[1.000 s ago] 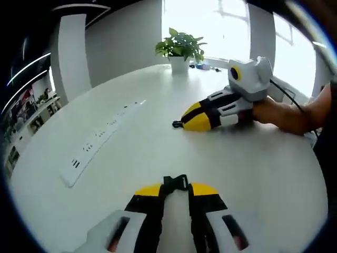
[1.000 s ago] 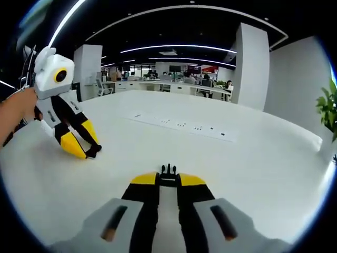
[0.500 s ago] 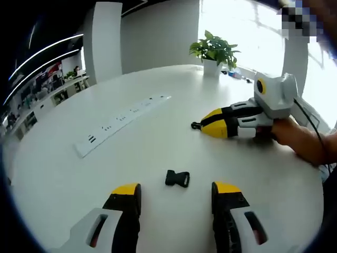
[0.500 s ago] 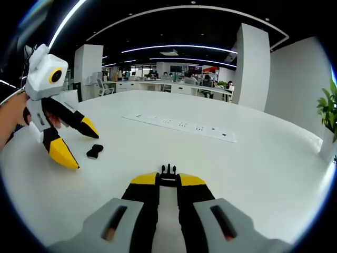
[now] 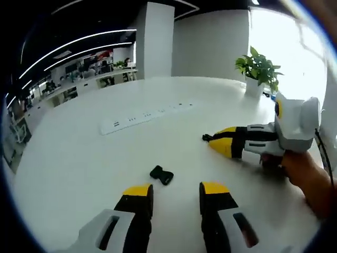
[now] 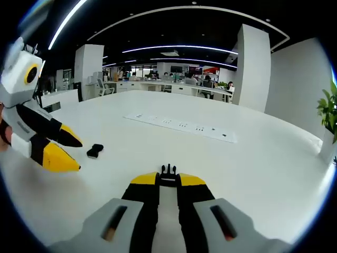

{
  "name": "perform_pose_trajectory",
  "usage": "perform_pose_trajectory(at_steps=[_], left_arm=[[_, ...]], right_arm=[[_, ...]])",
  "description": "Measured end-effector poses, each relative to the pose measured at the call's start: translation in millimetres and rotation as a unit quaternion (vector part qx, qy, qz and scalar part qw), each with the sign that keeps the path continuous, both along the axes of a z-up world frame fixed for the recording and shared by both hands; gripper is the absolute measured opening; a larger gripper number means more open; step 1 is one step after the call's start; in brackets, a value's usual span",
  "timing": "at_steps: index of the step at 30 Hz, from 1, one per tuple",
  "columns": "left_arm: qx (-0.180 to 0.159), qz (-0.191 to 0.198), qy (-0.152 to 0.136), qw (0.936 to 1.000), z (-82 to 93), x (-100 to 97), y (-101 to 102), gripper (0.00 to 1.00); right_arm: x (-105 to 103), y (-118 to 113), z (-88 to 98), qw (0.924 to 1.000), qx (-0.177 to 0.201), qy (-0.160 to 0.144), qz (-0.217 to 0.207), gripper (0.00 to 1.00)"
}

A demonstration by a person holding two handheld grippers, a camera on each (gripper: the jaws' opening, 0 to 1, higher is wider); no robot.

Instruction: Snap the two parts of the plastic buckle together until the buckle closes and remains connected.

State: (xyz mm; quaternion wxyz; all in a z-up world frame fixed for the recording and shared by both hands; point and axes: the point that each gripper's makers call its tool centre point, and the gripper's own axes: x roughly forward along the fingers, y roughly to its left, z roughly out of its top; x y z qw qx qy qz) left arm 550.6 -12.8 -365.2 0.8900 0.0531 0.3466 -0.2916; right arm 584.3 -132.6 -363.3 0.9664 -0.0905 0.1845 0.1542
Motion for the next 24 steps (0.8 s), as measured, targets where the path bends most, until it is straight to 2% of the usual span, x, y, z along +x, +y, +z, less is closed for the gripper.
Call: perform_pose_trajectory(at_steps=[2, 3, 5, 6, 10, 15, 18, 20, 24], left_arm=[[-0.007, 0.008, 0.039, 0.9992, -6.5, -3.1, -3.4, 0.35], [-0.005, 0.008, 0.026, 0.9996, -5.2, 6.4, -2.2, 0.33], [-0.002, 0.014, 0.027, 0.9995, -8.1, 3.8, -1.8, 0.3], [-0.011, 0.013, 0.029, 0.9994, -7.7, 2.6, -2.8, 0.29], [-0.017, 0.03, 0.028, 0.999, -5.5, 9.2, 3.8, 0.29], [-0.008, 0.042, 0.031, 0.9986, -7.0, 16.5, 7.0, 0.28], [0.016, 0.052, 0.024, 0.9982, -8.4, 17.8, 7.5, 0.25], [0.027, 0.048, 0.015, 0.9984, -8.8, 19.4, 5.3, 0.2], [0.04, 0.033, 0.003, 0.9986, -10.2, 19.5, 7.1, 0.2]], right_arm=[[-0.2, 0.2, -0.1, 1.0, 0.0, 0.001, 0.001, 0.12], [-0.2, 0.3, -0.1, 1.0, 0.0, 0.001, 0.001, 0.12], [2.1, 0.6, -1.2, 1.0, -0.002, 0.001, 0.002, 0.12], [2.6, 0.7, -1.3, 1.0, -0.001, 0.0, 0.002, 0.12], [5.3, 0.1, -0.9, 1.0, -0.003, -0.001, 0.002, 0.12], [3.2, -0.2, -0.1, 1.0, -0.004, -0.002, 0.002, 0.12], [2.1, -0.4, 0.2, 1.0, -0.004, -0.003, 0.003, 0.12], [1.7, -0.4, 0.4, 1.0, -0.005, -0.003, 0.003, 0.12], [3.3, -0.9, 1.2, 1.0, -0.006, -0.003, 0.003, 0.12]])
